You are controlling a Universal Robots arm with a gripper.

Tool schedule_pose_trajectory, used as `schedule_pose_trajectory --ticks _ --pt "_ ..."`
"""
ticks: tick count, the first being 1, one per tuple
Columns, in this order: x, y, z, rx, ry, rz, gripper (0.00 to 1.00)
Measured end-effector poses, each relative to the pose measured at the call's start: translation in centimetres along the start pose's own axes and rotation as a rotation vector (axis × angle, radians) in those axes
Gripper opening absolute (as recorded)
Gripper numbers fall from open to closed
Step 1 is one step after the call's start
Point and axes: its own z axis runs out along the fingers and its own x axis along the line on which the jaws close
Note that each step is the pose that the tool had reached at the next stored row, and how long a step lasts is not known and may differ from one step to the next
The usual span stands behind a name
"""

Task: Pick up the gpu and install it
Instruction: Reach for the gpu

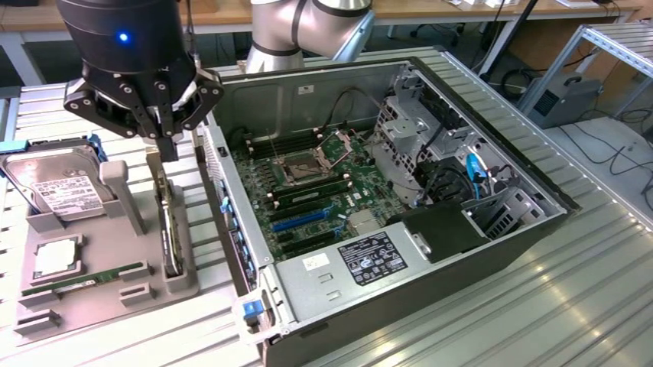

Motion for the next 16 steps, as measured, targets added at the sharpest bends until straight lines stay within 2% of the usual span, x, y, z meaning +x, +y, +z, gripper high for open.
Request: schedule_pose_trajectory --ticks 16 --pt "-0.04 -0.52 0.01 0.0004 0.0000 0.000 0.11"
